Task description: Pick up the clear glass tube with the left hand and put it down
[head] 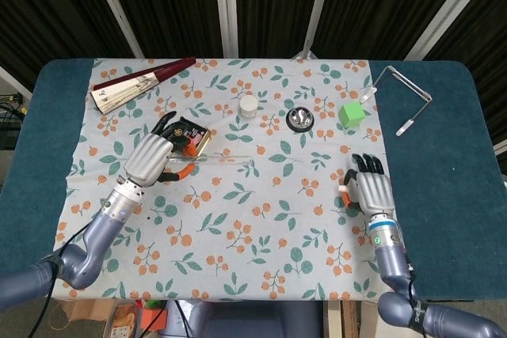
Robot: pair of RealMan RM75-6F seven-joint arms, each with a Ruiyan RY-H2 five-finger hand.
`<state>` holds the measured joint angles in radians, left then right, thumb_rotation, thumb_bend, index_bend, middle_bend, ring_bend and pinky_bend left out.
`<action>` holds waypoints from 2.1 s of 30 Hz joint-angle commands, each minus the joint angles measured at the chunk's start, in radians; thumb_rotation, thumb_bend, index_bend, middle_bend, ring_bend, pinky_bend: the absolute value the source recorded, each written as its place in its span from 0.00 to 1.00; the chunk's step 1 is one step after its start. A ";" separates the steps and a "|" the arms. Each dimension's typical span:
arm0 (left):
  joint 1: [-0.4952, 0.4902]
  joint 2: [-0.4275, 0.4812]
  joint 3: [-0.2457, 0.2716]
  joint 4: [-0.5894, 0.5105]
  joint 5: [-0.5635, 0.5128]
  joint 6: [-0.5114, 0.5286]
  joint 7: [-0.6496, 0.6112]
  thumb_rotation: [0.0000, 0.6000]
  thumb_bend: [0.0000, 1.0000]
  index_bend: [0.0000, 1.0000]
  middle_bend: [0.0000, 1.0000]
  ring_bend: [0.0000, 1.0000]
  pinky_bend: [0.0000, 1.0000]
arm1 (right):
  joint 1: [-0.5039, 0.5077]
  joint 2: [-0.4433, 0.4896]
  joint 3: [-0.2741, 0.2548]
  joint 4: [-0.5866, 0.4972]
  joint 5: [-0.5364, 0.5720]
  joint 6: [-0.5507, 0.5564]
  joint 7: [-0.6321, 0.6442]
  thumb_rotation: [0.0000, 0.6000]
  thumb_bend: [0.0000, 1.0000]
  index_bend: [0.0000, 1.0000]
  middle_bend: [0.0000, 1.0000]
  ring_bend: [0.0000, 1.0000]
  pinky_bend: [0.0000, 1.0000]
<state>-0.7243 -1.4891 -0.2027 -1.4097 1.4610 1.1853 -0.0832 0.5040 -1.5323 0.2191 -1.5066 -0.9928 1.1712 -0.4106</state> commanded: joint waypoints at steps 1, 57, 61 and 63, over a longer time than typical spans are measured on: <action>-0.003 -0.008 0.001 0.000 0.000 -0.003 0.002 1.00 0.63 0.65 0.69 0.20 0.05 | 0.009 0.020 -0.002 0.001 -0.094 0.040 0.013 1.00 0.45 0.60 0.14 0.02 0.08; -0.132 -0.265 -0.157 0.192 -0.167 -0.083 -0.049 1.00 0.63 0.65 0.70 0.22 0.08 | 0.287 -0.003 0.094 0.391 -0.570 0.206 0.063 1.00 0.45 0.61 0.16 0.04 0.09; -0.132 -0.263 -0.167 0.167 -0.196 -0.089 -0.026 1.00 0.63 0.65 0.70 0.22 0.09 | 0.293 -0.013 0.087 0.415 -0.583 0.221 0.057 1.00 0.45 0.61 0.16 0.04 0.08; -0.131 -0.262 -0.170 0.156 -0.210 -0.092 -0.014 1.00 0.63 0.65 0.70 0.22 0.09 | 0.294 -0.019 0.084 0.425 -0.588 0.233 0.051 1.00 0.45 0.61 0.16 0.04 0.08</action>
<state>-0.8554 -1.7526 -0.3698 -1.2474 1.2574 1.0958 -0.1041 0.7966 -1.5480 0.3054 -1.0862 -1.5778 1.3997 -0.3558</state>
